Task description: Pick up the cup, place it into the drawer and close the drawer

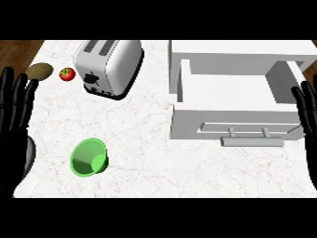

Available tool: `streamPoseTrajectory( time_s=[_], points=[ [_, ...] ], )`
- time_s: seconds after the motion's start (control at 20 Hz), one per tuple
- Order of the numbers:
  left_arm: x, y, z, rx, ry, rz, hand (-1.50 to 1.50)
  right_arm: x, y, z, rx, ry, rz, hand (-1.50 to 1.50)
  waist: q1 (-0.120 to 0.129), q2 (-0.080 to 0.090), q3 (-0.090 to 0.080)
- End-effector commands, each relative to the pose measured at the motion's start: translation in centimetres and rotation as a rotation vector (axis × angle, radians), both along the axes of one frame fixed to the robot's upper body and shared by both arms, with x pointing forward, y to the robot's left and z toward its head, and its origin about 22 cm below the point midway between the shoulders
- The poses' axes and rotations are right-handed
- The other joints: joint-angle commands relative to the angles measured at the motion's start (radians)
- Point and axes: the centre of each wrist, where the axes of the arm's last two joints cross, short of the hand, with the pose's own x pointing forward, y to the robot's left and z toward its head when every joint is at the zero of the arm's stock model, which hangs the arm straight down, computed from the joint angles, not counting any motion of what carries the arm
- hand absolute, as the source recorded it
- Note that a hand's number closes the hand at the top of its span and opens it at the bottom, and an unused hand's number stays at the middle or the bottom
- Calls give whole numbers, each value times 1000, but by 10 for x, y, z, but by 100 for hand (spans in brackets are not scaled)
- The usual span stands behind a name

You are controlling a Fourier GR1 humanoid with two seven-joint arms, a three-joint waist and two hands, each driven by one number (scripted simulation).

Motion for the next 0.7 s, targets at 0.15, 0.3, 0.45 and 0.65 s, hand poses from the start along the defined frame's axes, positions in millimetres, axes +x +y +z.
streamPoseTrajectory(
  time_s=[0.15,0.3,0.45,0.65],
  points=[
    [-14,4,-16,-25,5,-76,-150,8,7,2,25,-27,41,-150,0,52,22],
    [-20,-13,-34,-199,170,-151,-150,0,21,1,82,76,179,-150,-2,51,20],
    [-26,0,-24,-207,165,-154,-150,5,1,-11,105,72,160,-150,-1,51,22],
    [-22,-24,-36,-214,146,-156,-150,12,24,-12,116,60,147,-150,-3,51,22]
  ],
)
